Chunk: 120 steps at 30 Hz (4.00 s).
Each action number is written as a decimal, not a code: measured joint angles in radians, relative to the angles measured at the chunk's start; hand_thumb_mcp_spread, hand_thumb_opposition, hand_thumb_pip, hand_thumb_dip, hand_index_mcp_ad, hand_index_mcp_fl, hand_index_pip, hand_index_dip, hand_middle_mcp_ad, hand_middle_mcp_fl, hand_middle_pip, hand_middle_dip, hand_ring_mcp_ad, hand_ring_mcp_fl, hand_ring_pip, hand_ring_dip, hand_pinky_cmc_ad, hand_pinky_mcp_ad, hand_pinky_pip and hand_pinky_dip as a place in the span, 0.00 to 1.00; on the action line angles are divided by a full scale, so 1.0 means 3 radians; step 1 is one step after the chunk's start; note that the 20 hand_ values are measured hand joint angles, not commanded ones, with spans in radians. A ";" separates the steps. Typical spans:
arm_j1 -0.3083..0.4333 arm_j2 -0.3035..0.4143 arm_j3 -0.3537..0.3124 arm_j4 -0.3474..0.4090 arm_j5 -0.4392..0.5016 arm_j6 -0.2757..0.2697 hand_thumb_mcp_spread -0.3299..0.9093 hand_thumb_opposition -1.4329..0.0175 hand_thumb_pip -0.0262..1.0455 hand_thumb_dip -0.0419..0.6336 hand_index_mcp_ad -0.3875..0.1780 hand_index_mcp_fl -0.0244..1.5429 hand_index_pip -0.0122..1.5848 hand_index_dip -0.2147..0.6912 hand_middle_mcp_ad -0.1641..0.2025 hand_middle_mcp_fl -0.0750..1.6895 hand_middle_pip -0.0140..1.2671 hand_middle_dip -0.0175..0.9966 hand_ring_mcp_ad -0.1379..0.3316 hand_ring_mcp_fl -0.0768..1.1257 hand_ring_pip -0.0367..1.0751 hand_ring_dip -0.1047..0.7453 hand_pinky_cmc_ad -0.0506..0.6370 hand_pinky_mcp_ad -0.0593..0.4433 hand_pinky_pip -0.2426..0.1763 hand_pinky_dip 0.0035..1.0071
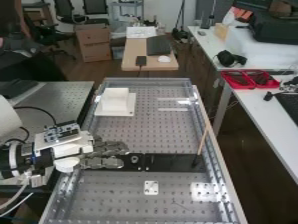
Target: Grab the smaller nut and place it in the white container
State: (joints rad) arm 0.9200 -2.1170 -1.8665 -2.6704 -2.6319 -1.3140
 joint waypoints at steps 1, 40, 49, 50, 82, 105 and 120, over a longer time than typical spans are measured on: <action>0.0000 -0.0001 0.0004 -0.0004 -0.0002 -0.0002 0.66 0.39 0.65 0.43 0.36 0.07 0.98 0.46 0.51 0.08 0.11 0.22 0.48 0.07 0.12 0.19 0.53 0.57 0.43 0.19; 0.0014 -0.0009 0.0020 -0.0021 -0.0048 0.0029 0.70 0.36 0.63 0.47 0.39 0.18 0.95 0.43 0.51 0.13 0.11 0.22 0.48 0.07 0.12 0.19 0.53 0.56 0.43 0.19; 0.0020 0.0020 0.0024 -0.0030 -0.0072 0.0050 0.77 0.32 0.60 0.45 0.22 0.24 0.95 0.43 0.51 0.15 0.11 0.22 0.49 0.08 0.12 0.19 0.53 0.57 0.44 0.19; 0.0021 0.0031 0.0024 -0.0029 -0.0077 0.0058 0.79 0.30 0.60 0.45 0.21 0.26 0.95 0.43 0.51 0.15 0.11 0.22 0.48 0.08 0.12 0.19 0.53 0.58 0.44 0.19; 0.0348 0.0836 -0.0254 0.0033 0.0129 0.0502 0.78 0.29 0.60 0.45 0.21 0.28 0.96 0.43 0.51 0.15 0.11 0.22 0.48 0.08 0.12 0.19 0.53 0.60 0.44 0.19; 0.1706 0.1466 -0.0663 0.0147 0.1366 0.1148 0.78 0.29 0.60 0.45 0.21 0.28 0.96 0.44 0.51 0.15 0.11 0.22 0.49 0.08 0.12 0.19 0.53 0.60 0.44 0.19; 0.2351 0.1472 -0.0952 0.0436 0.2012 0.1471 0.78 0.29 0.60 0.45 0.21 0.28 0.96 0.44 0.51 0.15 0.11 0.22 0.49 0.08 0.12 0.19 0.53 0.60 0.44 0.19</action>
State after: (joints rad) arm 1.6253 -1.6753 -2.1523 -2.5397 -2.0284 -0.8728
